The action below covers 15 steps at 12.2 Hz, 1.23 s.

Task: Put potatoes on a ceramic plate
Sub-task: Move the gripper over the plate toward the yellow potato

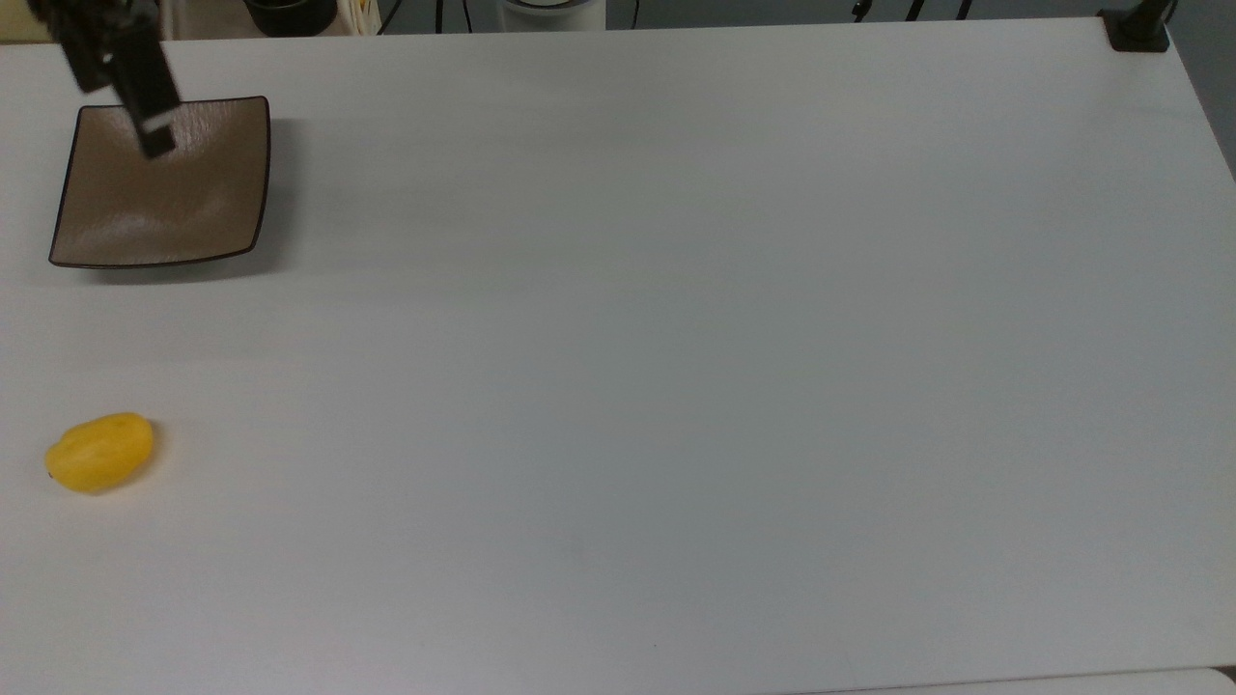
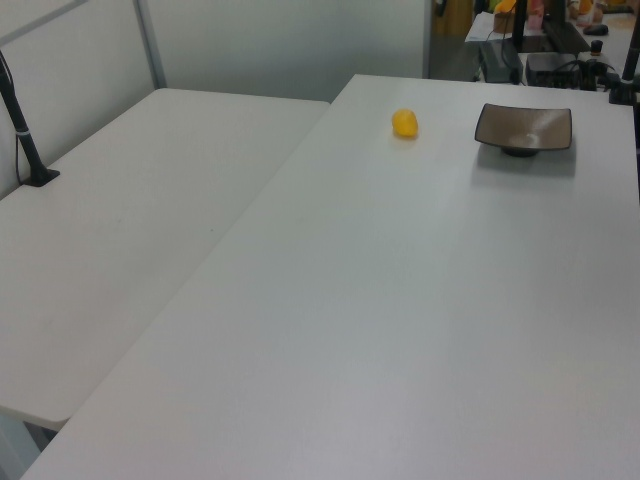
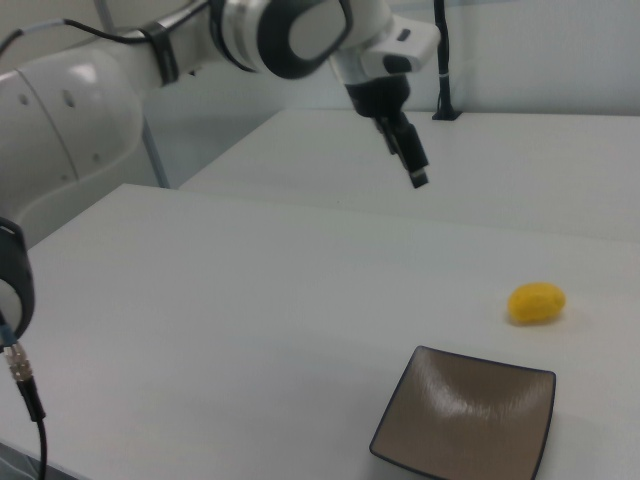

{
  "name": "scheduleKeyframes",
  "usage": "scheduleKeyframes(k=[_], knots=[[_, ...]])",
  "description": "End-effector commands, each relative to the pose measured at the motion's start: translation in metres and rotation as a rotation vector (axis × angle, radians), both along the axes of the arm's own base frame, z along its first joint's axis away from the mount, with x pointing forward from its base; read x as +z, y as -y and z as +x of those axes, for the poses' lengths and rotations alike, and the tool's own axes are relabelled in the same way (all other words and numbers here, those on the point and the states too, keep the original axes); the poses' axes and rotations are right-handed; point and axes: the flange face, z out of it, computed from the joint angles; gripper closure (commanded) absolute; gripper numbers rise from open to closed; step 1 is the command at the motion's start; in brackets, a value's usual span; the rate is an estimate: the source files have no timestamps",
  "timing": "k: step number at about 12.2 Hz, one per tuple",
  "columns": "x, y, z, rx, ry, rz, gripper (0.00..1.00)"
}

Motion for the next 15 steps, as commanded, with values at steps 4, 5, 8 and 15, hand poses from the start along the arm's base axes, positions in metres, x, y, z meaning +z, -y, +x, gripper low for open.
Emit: scheduleKeyframes(k=[4,5,8,15], knots=[[-0.060,0.056,0.048,-0.217,0.179,-0.029,0.00],[-0.077,0.064,0.056,-0.245,0.197,-0.025,0.00],[-0.112,0.069,0.075,-0.293,0.258,-0.024,0.00],[-0.200,0.077,0.103,-0.308,0.281,-0.040,0.00]])
